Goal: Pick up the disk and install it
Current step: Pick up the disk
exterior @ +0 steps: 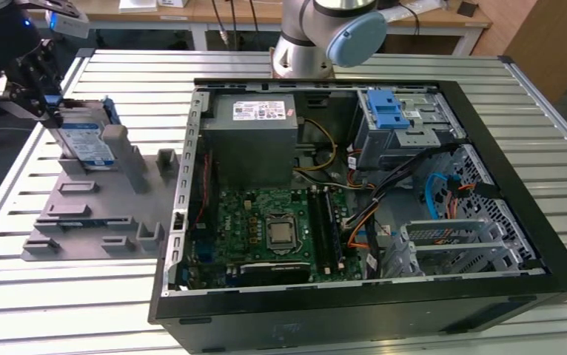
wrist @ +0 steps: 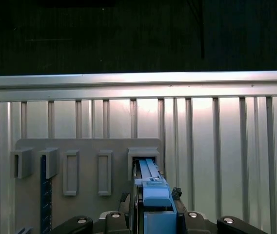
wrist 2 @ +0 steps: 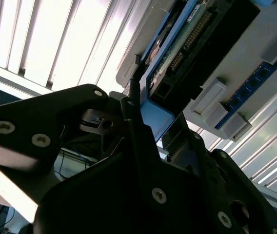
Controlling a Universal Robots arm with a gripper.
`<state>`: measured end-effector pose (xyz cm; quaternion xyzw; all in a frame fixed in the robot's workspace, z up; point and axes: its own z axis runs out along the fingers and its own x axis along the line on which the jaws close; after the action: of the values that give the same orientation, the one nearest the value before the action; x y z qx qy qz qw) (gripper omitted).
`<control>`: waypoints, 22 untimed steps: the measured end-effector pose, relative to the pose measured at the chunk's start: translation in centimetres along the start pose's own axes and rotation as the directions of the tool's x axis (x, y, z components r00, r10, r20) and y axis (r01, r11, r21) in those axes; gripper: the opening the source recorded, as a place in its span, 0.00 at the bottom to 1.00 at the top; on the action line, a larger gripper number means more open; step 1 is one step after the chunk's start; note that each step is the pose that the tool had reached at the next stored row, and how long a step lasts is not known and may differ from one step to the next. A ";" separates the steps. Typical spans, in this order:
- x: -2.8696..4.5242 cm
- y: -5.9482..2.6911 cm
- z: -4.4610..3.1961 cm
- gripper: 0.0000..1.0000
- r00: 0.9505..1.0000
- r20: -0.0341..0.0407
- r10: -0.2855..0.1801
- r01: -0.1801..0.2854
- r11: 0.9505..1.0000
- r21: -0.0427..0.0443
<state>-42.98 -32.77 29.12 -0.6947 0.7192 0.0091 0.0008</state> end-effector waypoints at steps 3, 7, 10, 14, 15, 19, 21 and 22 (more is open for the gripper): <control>0.00 0.00 -0.01 0.42 1.000 0.000 0.000 0.000 1.000 0.000; 0.00 0.00 -0.01 0.36 1.000 -0.001 0.000 0.000 1.000 0.000; 0.00 0.00 -0.07 0.36 1.000 -0.001 0.000 0.000 1.000 0.000; 0.00 0.00 -0.34 0.36 1.000 -0.001 0.000 0.000 1.000 0.000; 0.00 0.00 -0.44 0.36 1.000 -0.001 0.000 0.000 1.000 0.000; -0.01 0.01 -0.88 0.36 1.000 -0.001 0.000 0.000 1.000 0.000; -0.02 0.01 -1.13 0.36 1.000 -0.001 0.000 0.000 1.000 0.000; -0.02 0.01 -1.26 0.36 1.000 -0.001 0.000 0.000 1.000 0.000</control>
<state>-42.98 -32.77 30.38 -0.6948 0.7192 0.0088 0.0004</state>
